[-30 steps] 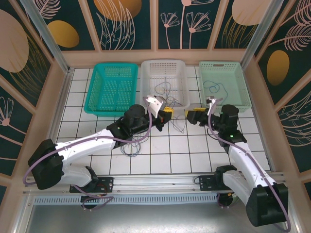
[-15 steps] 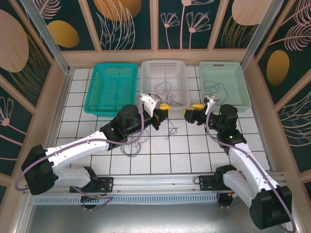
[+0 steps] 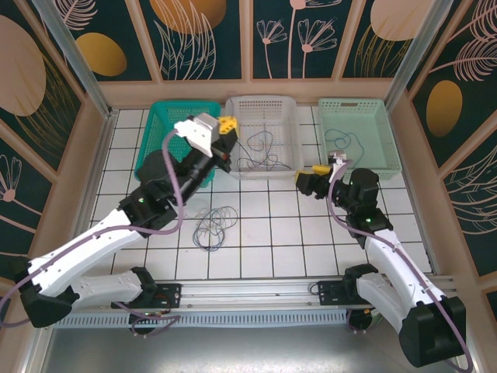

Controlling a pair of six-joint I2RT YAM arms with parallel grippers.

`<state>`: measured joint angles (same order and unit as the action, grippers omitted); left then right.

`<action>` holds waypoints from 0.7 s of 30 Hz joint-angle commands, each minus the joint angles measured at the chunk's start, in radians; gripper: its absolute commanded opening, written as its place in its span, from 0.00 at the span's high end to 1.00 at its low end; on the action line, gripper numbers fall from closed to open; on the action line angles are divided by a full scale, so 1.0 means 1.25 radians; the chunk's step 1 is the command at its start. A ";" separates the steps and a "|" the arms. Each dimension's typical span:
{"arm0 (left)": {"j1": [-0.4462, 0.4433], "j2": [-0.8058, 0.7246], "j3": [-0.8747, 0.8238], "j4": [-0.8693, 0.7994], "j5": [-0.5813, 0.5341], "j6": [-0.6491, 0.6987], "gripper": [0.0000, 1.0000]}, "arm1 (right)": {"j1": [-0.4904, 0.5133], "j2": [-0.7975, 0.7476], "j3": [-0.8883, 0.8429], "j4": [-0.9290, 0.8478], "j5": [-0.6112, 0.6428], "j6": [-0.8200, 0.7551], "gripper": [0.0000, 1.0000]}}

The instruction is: Untangle the cables

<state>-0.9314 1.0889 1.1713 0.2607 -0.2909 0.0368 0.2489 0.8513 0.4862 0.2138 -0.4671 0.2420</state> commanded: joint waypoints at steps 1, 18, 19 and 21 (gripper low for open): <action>0.022 -0.012 0.025 -0.015 -0.070 0.080 0.96 | 0.005 -0.010 -0.015 0.047 0.016 0.004 0.24; 0.102 0.096 0.096 0.019 0.030 0.058 0.95 | 0.005 0.025 -0.017 0.043 0.067 0.028 0.24; 0.109 0.114 0.109 0.019 0.042 0.053 0.95 | 0.005 0.029 -0.017 0.043 0.066 0.030 0.24; 0.128 0.149 0.132 0.017 0.070 0.038 0.95 | 0.005 0.030 -0.020 0.044 0.068 0.032 0.24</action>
<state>-0.7948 1.2407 1.2846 0.2577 -0.2672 0.1066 0.2489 0.8848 0.4721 0.2298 -0.3916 0.2653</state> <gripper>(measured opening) 0.052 0.757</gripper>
